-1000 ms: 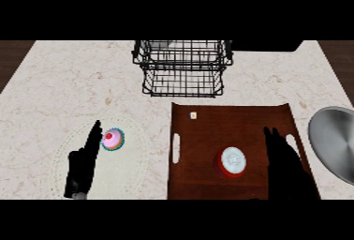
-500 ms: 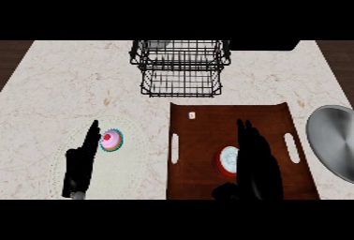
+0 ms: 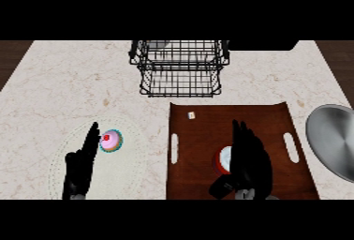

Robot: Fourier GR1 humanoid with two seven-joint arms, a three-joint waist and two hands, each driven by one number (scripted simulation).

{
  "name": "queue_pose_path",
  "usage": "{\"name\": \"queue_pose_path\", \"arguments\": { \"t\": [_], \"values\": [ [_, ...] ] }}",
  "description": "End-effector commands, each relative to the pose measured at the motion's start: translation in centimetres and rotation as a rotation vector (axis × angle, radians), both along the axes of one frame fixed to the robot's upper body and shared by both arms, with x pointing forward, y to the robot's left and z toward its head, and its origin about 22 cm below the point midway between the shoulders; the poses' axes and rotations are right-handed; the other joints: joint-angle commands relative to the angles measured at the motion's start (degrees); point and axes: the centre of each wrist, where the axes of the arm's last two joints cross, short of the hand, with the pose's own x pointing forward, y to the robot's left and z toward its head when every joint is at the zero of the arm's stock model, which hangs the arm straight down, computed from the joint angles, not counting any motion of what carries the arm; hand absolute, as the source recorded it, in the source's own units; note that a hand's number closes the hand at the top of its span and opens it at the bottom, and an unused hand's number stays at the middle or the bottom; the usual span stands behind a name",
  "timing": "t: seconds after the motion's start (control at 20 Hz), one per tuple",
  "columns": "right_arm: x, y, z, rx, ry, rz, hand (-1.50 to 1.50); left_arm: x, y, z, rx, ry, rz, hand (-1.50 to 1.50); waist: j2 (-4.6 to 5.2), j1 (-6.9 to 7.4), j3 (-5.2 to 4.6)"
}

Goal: Pick the can from the tray and place it in the tiered basket

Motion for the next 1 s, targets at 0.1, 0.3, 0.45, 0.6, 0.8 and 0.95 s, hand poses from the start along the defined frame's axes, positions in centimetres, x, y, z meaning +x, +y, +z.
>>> {"name": "queue_pose_path", "arguments": {
  "t": [0.1,0.3,0.45,0.6,0.8,0.95],
  "values": [
    [1.0,1.2,0.7,-0.110,0.156,-0.123,-1.50,-0.8,1.3,-0.3,0.001,0.019,-0.010,0.00,0.01,0.20,-0.03],
    [0.8,1.2,-1.3,-0.109,0.202,-0.103,-1.50,0.2,-0.1,-0.6,0.004,-0.005,0.005,0.00,0.05,-0.16,-0.01],
    [1.1,-0.4,-1.2,-0.086,0.240,-0.120,-1.50,-1.1,0.7,-0.5,-0.015,0.010,-0.002,0.00,-0.05,-0.09,0.00],
    [1.9,0.2,-0.5,-0.073,0.238,-0.146,-1.50,-0.8,0.3,0.0,0.009,0.019,-0.009,0.00,-0.03,0.13,0.03],
    [0.8,-0.4,-2.1,-0.066,0.275,-0.142,-1.50,-0.6,0.6,0.1,-0.013,0.002,-0.009,0.00,-0.04,-0.14,0.02],
    [2.0,-0.2,-4.1,-0.069,0.294,-0.136,-1.50,-0.6,0.5,-0.6,0.002,0.006,-0.012,0.00,0.07,0.11,0.03]
  ]
}}
